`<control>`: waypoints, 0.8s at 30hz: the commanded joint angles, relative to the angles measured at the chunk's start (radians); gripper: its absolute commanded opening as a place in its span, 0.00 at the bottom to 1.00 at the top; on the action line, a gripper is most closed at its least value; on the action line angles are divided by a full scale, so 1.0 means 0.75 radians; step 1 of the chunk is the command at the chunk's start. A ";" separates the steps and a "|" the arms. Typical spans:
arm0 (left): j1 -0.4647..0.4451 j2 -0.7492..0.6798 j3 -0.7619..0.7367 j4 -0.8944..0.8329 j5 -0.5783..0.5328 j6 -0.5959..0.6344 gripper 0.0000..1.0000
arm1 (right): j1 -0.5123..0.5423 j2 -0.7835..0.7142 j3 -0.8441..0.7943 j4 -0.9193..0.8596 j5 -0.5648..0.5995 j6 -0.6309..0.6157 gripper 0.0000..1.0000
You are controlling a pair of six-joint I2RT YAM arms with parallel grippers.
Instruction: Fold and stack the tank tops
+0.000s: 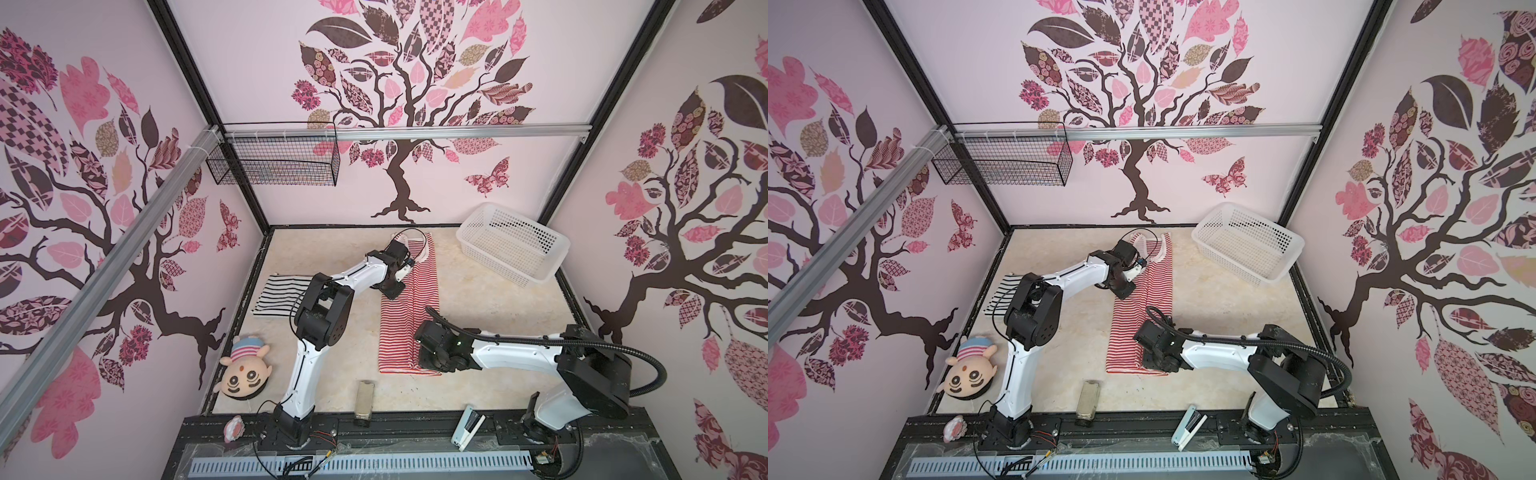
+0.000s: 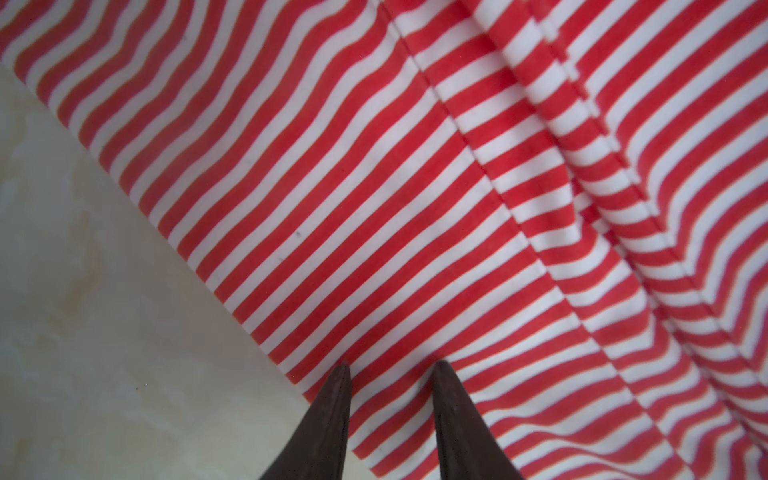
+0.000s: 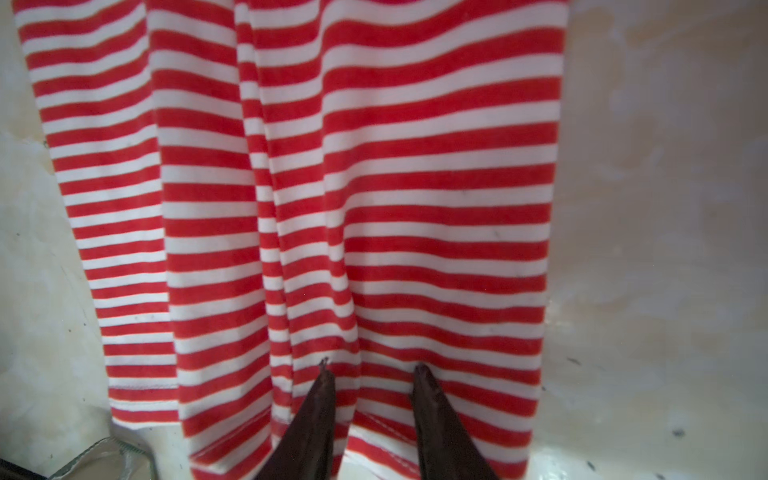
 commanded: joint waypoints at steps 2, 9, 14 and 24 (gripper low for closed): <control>0.035 -0.146 -0.092 -0.004 0.028 0.014 0.37 | 0.010 -0.089 0.053 -0.155 0.055 -0.016 0.45; 0.033 -0.482 -0.332 0.005 0.107 0.062 0.39 | -0.003 -0.224 0.014 -0.209 0.069 -0.003 0.56; 0.027 -0.680 -0.574 0.047 0.164 0.128 0.41 | -0.033 -0.291 -0.100 -0.134 -0.002 0.021 0.60; -0.029 -0.982 -1.027 0.210 0.274 0.193 0.43 | -0.091 -0.334 -0.285 0.094 -0.169 0.088 0.58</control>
